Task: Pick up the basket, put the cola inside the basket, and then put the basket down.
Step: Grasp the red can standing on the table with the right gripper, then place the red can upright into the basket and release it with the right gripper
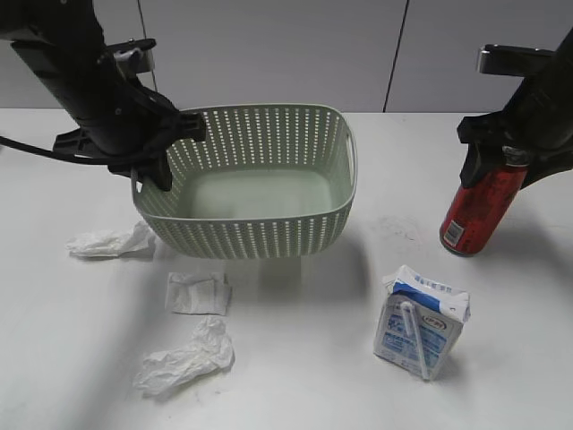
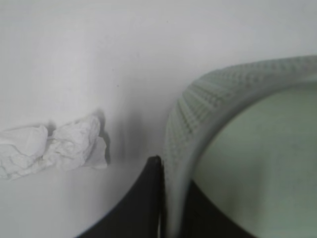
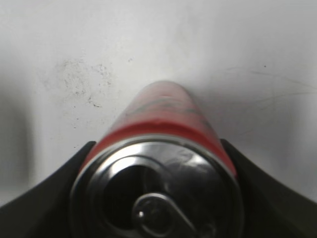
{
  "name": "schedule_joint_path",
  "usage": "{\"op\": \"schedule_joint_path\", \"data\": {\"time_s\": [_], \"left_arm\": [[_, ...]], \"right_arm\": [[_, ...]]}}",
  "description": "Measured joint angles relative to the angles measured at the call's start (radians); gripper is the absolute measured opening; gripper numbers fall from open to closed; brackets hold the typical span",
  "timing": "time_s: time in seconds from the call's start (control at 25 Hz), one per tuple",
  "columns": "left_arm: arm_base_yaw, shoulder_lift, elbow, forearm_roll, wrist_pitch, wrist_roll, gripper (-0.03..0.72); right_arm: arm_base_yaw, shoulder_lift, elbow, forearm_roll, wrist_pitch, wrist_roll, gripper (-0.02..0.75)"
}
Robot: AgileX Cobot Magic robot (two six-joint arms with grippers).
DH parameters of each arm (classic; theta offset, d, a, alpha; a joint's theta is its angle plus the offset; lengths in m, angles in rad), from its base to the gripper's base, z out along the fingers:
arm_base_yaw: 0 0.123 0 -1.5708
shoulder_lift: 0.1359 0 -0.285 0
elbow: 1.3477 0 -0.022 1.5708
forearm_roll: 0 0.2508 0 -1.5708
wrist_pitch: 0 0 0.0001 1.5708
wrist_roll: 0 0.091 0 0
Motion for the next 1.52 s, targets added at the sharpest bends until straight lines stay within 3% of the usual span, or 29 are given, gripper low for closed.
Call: {"op": "schedule_joint_path", "data": {"time_s": [0.56, 0.68, 0.88, 1.08, 1.24, 1.52], "left_arm": [[0.000, 0.001, -0.001, 0.003, 0.003, 0.062, 0.003], [0.000, 0.016, -0.029, -0.004, 0.019, 0.066, 0.003], [-0.005, 0.080, -0.104, 0.004, 0.084, 0.066, 0.003], [-0.045, 0.092, -0.120, 0.019, 0.082, 0.060, 0.003], [-0.058, 0.098, -0.120, 0.017, 0.080, 0.055, 0.003], [-0.058, 0.099, -0.120, 0.022, 0.079, 0.053, 0.003]], "right_arm": [[0.019, -0.113, -0.141, 0.036, 0.181, -0.147, 0.501], [0.094, -0.188, -0.164, 0.019, 0.192, -0.167, 0.501], [0.301, -0.259, -0.247, -0.037, 0.196, -0.169, 0.501], [0.438, -0.226, -0.331, -0.037, 0.154, -0.167, 0.501], [0.484, -0.142, -0.341, -0.037, 0.157, -0.167, 0.501], [0.488, 0.017, -0.341, -0.049, 0.201, -0.167, 0.501]]}}
